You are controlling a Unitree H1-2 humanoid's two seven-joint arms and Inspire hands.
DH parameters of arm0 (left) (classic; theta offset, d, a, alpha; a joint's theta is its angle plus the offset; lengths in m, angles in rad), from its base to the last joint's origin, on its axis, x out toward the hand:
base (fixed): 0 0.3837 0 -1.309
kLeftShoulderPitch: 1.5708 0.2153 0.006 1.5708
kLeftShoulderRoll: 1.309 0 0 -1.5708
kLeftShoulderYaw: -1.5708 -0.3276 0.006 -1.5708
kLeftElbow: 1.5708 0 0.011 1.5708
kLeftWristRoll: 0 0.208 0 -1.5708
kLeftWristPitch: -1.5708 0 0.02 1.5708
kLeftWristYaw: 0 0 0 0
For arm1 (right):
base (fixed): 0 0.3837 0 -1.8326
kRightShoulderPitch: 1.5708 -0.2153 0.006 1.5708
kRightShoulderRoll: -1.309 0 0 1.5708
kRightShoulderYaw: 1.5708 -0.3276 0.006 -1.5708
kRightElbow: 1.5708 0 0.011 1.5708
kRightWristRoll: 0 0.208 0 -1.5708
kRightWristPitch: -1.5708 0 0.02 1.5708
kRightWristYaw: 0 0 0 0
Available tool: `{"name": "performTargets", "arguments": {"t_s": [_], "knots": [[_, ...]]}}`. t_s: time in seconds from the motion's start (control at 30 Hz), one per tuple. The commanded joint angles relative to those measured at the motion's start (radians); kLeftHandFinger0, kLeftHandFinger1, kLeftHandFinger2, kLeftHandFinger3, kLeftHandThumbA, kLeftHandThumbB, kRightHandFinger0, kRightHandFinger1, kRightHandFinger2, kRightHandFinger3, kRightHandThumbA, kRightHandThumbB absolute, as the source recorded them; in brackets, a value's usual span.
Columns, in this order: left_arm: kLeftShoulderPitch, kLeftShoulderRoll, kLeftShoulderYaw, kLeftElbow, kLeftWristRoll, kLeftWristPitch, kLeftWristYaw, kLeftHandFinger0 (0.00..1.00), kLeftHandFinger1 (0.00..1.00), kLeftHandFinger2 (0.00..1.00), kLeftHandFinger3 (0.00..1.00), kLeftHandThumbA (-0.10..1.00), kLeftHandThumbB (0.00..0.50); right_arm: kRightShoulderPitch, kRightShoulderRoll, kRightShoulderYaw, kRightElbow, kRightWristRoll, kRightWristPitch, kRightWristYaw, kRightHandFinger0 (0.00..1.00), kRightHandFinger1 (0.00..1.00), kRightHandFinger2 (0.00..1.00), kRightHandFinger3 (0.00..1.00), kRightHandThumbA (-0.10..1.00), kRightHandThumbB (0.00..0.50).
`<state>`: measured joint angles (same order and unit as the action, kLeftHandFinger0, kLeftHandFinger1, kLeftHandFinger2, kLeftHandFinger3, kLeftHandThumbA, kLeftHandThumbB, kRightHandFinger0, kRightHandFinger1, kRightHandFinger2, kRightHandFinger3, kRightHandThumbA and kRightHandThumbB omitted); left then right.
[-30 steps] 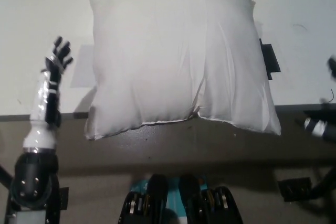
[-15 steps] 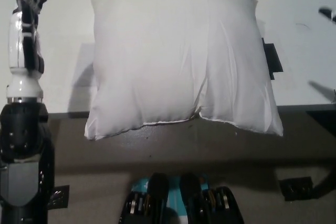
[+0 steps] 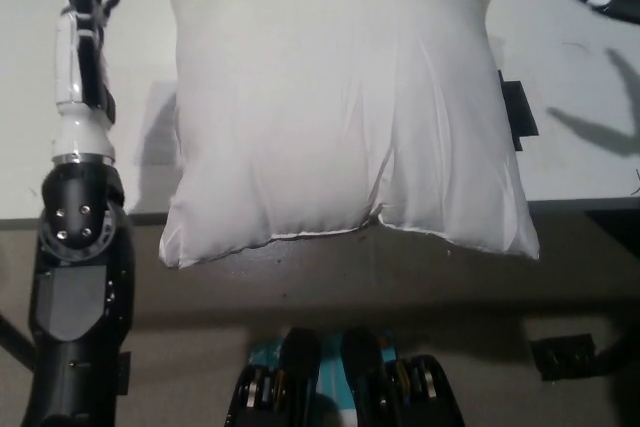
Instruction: The robot uses both hands to lift the pillow and then drops it on the table
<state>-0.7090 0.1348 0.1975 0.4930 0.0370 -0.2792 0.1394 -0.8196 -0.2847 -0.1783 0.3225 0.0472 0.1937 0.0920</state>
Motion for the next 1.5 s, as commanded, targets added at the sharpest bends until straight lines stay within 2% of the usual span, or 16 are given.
{"name": "performTargets", "arguments": {"t_s": [0.0, 0.1, 0.17, 0.2, 0.27, 0.33, 0.5, 0.6, 0.63, 0.77, 0.93, 1.03, 1.13, 1.33, 1.43, 1.47], "knots": [[-0.036, -0.001, -0.01, 0.077, 0.038, -0.093, 0.071, 1.0, 1.0, 1.0, 1.0, 1.0, 0.183, -0.025, 0.057, -0.092, 0.079, 0.134, 0.072, -0.033, 1.0, 1.0, 1.0, 1.0, 1.0, 0.483], [-0.034, -0.002, -0.013, 0.12, 0.032, -0.106, 0.071, 1.0, 1.0, 1.0, 1.0, 1.0, 0.177, -0.032, 0.073, -0.126, 0.174, 0.148, 0.041, -0.026, 1.0, 1.0, 1.0, 1.0, 1.0, 0.466], [-0.03, -0.001, -0.017, 0.138, 0.027, -0.115, 0.065, 1.0, 1.0, 1.0, 1.0, 1.0, 0.194, -0.028, 0.079, -0.137, 0.216, 0.145, 0.02, -0.03, 1.0, 1.0, 1.0, 1.0, 1.0, 0.469], [-0.027, -0.004, -0.019, 0.152, 0.029, -0.128, 0.068, 1.0, 1.0, 1.0, 1.0, 1.0, 0.18, -0.029, 0.08, -0.14, 0.254, 0.148, 0.005, -0.027, 1.0, 1.0, 1.0, 1.0, 1.0, 0.499], [-0.026, -0.003, -0.021, 0.161, 0.028, -0.133, 0.071, 1.0, 1.0, 1.0, 1.0, 1.0, 0.171, -0.029, 0.082, -0.143, 0.268, 0.15, -0.002, -0.024, 1.0, 1.0, 1.0, 1.0, 1.0, 0.5], [-0.023, -0.008, -0.022, 0.176, 0.014, -0.119, 0.064, 1.0, 1.0, 1.0, 1.0, 1.0, 0.186, -0.031, 0.09, -0.146, 0.297, 0.148, -0.017, -0.037, 1.0, 1.0, 1.0, 1.0, 1.0, 0.5], [-0.009, -0.02, -0.017, 0.215, -0.001, -0.132, 0.065, 1.0, 1.0, 1.0, 1.0, 1.0, 0.161, -0.019, 0.109, -0.137, 0.311, 0.145, -0.025, -0.041, 1.0, 1.0, 1.0, 1.0, 1.0, 0.5], [-0.01, -0.028, -0.017, 0.255, -0.015, -0.124, 0.054, 1.0, 1.0, 1.0, 1.0, 1.0, 0.175, -0.016, 0.127, -0.137, 0.33, 0.142, -0.024, -0.06, 1.0, 1.0, 1.0, 1.0, 1.0, 0.5], [-0.011, -0.028, -0.021, 0.268, -0.021, -0.109, 0.037, 1.0, 1.0, 1.0, 1.0, 1.0, 0.22, -0.012, 0.135, -0.131, 0.339, 0.138, -0.031, -0.061, 1.0, 1.0, 1.0, 1.0, 1.0, 0.488], [-0.023, -0.037, -0.026, 0.293, -0.057, -0.05, -0.008, 1.0, 1.0, 1.0, 1.0, 1.0, 0.233, -0.011, 0.155, -0.111, 0.366, 0.137, -0.035, -0.043, 1.0, 1.0, 1.0, 1.0, 1.0, 0.472], [-0.041, -0.048, -0.042, 0.315, -0.065, -0.012, -0.025, 1.0, 1.0, 1.0, 1.0, 1.0, 0.182, -0.024, 0.175, -0.093, 0.43, 0.119, -0.067, -0.053, 1.0, 1.0, 1.0, 1.0, 1.0, 0.453], [-0.048, -0.056, -0.049, 0.33, -0.077, 0.009, -0.049, 1.0, 1.0, 1.0, 1.0, 1.0, 0.172, -0.032, 0.188, -0.072, 0.47, 0.101, -0.092, -0.064, 1.0, 1.0, 1.0, 1.0, 1.0, 0.474], [-0.061, -0.063, -0.072, 0.362, -0.063, 0.028, -0.059, 1.0, 1.0, 1.0, 1.0, 1.0, 0.189, -0.048, 0.215, -0.059, 0.519, 0.102, -0.116, -0.072, 1.0, 1.0, 1.0, 1.0, 1.0, 0.479], [-0.093, -0.073, -0.076, 0.423, -0.078, 0.026, -0.057, 1.0, 1.0, 1.0, 1.0, 1.0, 0.186, -0.067, 0.236, -0.048, 0.574, 0.115, -0.144, -0.064, 1.0, 1.0, 1.0, 1.0, 1.0, 0.468], [-0.108, -0.08, -0.085, 0.453, -0.074, 0.019, -0.054, 1.0, 1.0, 1.0, 1.0, 1.0, 0.252, -0.074, 0.249, -0.043, 0.595, 0.119, -0.15, -0.062, 1.0, 1.0, 1.0, 1.0, 1.0, 0.472], [-0.112, -0.085, -0.088, 0.458, -0.073, 0.021, -0.05, 1.0, 1.0, 1.0, 1.0, 1.0, 0.239, -0.078, 0.25, -0.036, 0.607, 0.112, -0.153, -0.06, 1.0, 1.0, 1.0, 1.0, 1.0, 0.469]]}}
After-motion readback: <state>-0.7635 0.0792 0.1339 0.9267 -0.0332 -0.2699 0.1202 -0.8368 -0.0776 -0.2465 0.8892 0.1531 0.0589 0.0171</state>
